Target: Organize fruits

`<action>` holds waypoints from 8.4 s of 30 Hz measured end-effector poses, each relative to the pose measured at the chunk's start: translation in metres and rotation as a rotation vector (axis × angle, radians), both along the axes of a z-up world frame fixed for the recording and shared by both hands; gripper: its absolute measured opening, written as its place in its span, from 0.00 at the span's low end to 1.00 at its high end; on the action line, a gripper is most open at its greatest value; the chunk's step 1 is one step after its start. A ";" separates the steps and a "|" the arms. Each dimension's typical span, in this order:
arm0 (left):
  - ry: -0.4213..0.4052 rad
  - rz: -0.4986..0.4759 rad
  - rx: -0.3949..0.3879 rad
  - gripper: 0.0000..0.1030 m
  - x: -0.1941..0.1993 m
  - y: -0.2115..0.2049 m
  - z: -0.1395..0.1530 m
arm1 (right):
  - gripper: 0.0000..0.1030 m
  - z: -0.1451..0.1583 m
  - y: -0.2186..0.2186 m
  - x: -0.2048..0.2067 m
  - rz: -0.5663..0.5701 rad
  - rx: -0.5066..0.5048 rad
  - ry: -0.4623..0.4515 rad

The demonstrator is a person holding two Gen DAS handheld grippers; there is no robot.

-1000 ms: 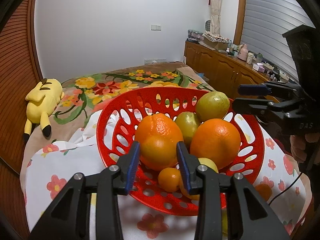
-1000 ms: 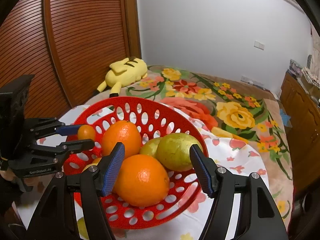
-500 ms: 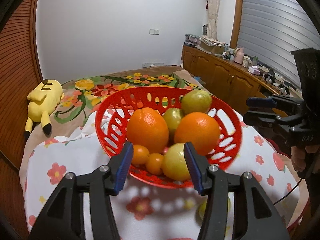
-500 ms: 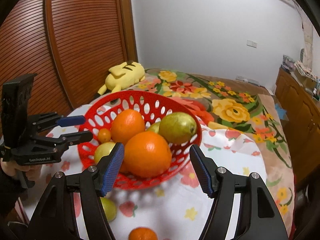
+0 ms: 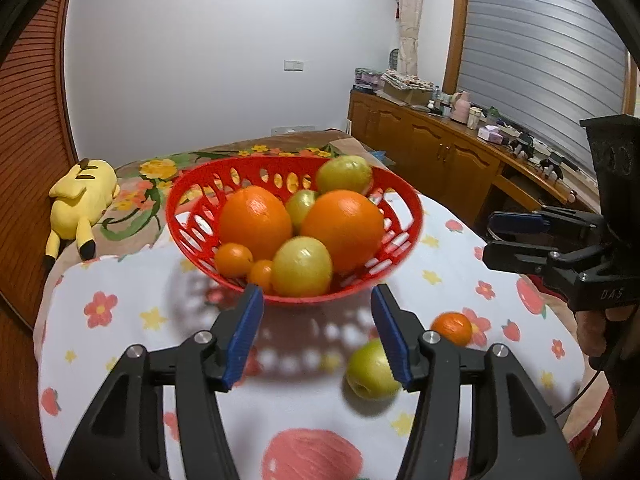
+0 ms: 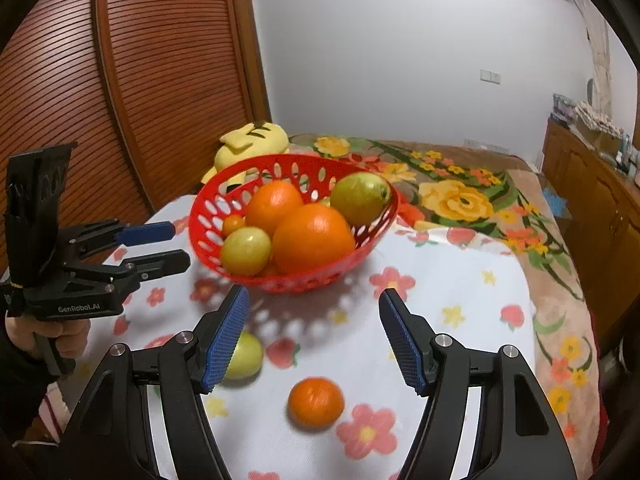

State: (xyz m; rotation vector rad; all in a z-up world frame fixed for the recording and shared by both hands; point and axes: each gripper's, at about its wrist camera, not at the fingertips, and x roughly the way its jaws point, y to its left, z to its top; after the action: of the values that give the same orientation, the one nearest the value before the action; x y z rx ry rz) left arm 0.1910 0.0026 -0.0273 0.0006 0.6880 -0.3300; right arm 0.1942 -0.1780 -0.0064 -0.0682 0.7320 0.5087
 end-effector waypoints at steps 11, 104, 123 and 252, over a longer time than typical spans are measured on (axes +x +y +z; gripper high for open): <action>0.076 -0.034 0.000 0.55 -0.005 -0.019 -0.035 | 0.67 -0.038 -0.005 -0.015 -0.015 0.009 0.078; 0.010 -0.084 -0.031 0.51 -0.022 -0.029 0.006 | 0.45 -0.039 -0.015 -0.024 -0.038 0.037 0.071; -0.053 -0.036 -0.011 0.51 0.022 0.014 0.035 | 0.45 0.023 0.027 0.026 0.051 -0.006 -0.067; -0.229 0.185 0.034 0.92 -0.093 0.028 0.059 | 0.88 0.042 0.025 -0.077 -0.168 0.059 -0.279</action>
State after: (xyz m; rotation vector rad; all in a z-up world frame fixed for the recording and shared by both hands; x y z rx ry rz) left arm 0.0979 0.0310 0.0318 0.0066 0.4623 -0.1370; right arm 0.1177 -0.1529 0.0358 -0.0211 0.4446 0.3508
